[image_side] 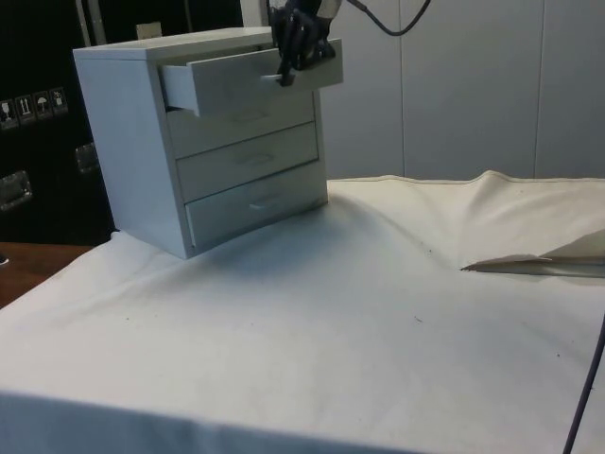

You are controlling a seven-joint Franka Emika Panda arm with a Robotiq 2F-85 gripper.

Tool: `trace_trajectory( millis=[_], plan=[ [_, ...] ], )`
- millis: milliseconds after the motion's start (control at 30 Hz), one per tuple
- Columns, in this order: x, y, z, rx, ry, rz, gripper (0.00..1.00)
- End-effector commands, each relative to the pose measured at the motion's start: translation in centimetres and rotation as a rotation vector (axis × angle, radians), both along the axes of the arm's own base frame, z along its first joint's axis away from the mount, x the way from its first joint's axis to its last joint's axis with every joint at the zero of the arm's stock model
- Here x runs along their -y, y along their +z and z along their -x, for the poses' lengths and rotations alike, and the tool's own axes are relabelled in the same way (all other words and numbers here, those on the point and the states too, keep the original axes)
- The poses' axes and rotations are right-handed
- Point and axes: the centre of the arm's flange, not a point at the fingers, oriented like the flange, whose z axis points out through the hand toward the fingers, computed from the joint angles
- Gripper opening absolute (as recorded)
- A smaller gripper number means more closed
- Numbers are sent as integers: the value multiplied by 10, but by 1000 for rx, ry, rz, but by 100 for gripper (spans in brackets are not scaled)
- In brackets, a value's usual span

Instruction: Open the drawer, then close it.

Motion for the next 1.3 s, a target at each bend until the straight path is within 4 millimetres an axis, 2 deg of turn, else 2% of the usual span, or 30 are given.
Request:
trace_trajectory(
  millis=[0, 300, 333, 367, 567, 600, 633, 833, 867, 900, 1267],
  plan=[
    [3, 1, 8, 5, -2, 12, 0],
    [-4, 1, 20, 4, 12, 1, 0],
    [-7, -2, 13, 1, 17, -15, 0],
    [-5, 1, 21, 4, 14, -1, 0],
    [-10, 6, 31, 1, 20, -13, 0],
    [-12, 2, 22, -3, 22, -25, 0],
    [-11, 6, 32, -1, 20, -14, 0],
    [-16, 10, 44, -10, 25, -27, 0],
    [-17, 8, 39, -16, 26, -40, 0],
    [-17, 11, 46, -10, 25, -28, 0],
    [-31, 8, 71, -19, 44, -34, 0]
  ],
)
